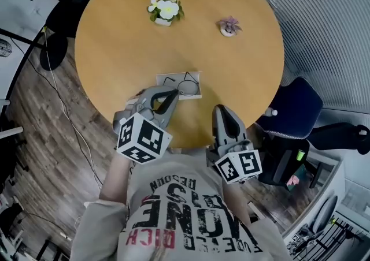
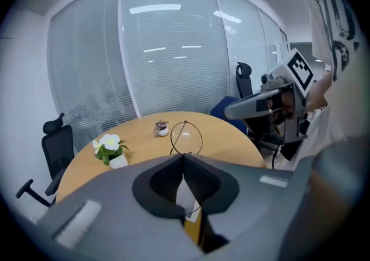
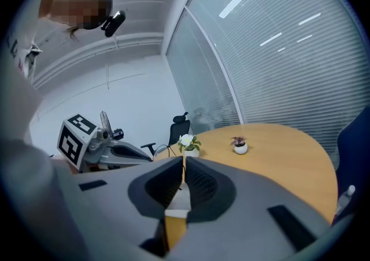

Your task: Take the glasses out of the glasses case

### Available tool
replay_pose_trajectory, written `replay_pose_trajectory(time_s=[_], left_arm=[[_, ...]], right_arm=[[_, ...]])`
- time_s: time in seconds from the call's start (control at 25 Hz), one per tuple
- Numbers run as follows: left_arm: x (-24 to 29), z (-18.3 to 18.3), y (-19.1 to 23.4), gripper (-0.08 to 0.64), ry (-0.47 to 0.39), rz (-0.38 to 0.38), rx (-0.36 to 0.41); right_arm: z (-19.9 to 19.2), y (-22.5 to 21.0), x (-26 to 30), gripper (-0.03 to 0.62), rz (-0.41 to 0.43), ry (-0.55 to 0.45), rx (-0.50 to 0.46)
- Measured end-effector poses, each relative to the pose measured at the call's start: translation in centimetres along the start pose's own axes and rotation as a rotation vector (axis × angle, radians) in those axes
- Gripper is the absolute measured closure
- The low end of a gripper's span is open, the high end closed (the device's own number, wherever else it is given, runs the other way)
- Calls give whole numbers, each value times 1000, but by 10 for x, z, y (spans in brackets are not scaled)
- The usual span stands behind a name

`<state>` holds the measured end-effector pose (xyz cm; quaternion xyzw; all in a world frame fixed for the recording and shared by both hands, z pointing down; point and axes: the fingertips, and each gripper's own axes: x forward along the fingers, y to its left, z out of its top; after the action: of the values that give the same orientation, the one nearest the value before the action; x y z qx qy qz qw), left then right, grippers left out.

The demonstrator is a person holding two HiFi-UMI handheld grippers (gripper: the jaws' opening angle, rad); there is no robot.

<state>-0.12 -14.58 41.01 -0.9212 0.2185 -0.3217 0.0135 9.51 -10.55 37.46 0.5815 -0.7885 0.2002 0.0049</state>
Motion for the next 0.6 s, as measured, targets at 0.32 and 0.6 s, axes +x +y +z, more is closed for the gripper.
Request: replay_pose_trajectory(time_s=[0.32,0.6], left_arm=[[-49,32,7,543,-194,154,-133],[-103,70,-4,543,-369,368,-232]], right_arm=[[34,18,-14,568,69,-60,-52],[58,23,-55,568,138,-95,-80]])
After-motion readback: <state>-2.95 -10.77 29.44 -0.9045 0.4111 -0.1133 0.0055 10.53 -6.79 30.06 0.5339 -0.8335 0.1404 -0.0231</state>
